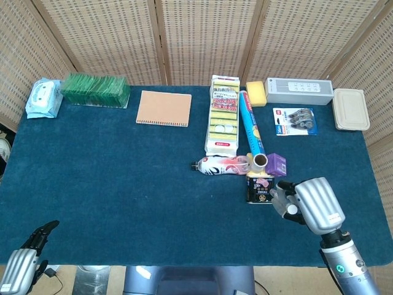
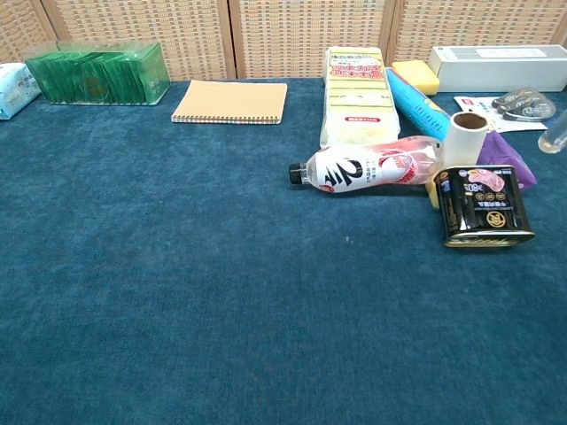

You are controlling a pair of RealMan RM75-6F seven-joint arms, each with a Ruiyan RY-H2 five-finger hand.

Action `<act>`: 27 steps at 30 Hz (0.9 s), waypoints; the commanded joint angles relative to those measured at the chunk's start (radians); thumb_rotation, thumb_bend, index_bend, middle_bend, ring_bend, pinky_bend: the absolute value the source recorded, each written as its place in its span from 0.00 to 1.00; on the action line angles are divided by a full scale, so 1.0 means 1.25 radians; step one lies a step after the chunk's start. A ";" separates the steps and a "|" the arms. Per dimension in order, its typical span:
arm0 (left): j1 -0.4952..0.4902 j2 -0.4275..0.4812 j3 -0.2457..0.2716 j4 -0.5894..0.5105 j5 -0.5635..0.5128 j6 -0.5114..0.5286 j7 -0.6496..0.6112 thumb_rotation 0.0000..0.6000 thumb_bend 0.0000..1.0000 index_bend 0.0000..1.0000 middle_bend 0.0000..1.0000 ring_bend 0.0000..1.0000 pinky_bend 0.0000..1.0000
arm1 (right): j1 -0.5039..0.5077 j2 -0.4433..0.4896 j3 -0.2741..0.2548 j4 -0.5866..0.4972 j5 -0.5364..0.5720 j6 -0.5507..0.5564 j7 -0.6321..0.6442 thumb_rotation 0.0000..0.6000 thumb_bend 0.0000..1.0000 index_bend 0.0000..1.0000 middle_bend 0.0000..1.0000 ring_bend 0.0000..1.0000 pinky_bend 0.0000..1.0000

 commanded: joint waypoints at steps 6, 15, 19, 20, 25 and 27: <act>0.000 0.002 0.006 0.000 0.007 0.003 -0.002 1.00 0.20 0.10 0.16 0.15 0.34 | 0.046 -0.015 0.061 -0.017 0.137 -0.024 -0.018 1.00 0.43 0.80 1.00 1.00 1.00; 0.001 -0.002 0.005 -0.003 0.007 0.003 0.010 1.00 0.20 0.10 0.16 0.15 0.34 | 0.129 -0.021 0.144 0.003 0.267 -0.063 -0.008 1.00 0.43 0.80 1.00 1.00 1.00; -0.001 -0.003 0.003 -0.005 0.002 -0.002 0.014 1.00 0.20 0.10 0.16 0.15 0.34 | 0.174 -0.048 0.163 0.018 0.335 -0.088 -0.027 1.00 0.43 0.80 1.00 1.00 1.00; -0.001 -0.002 0.003 -0.006 0.003 -0.003 0.014 1.00 0.20 0.10 0.16 0.15 0.34 | 0.183 -0.054 0.167 0.021 0.349 -0.092 -0.032 1.00 0.43 0.80 1.00 1.00 1.00; 0.001 -0.002 0.004 -0.004 0.001 -0.001 0.011 1.00 0.20 0.10 0.16 0.15 0.34 | 0.240 -0.099 0.187 0.059 0.422 -0.102 -0.066 1.00 0.43 0.80 1.00 1.00 1.00; 0.002 -0.002 0.005 -0.002 -0.002 -0.002 0.009 1.00 0.20 0.10 0.16 0.15 0.34 | 0.257 -0.118 0.190 0.078 0.437 -0.105 -0.072 1.00 0.43 0.80 1.00 1.00 1.00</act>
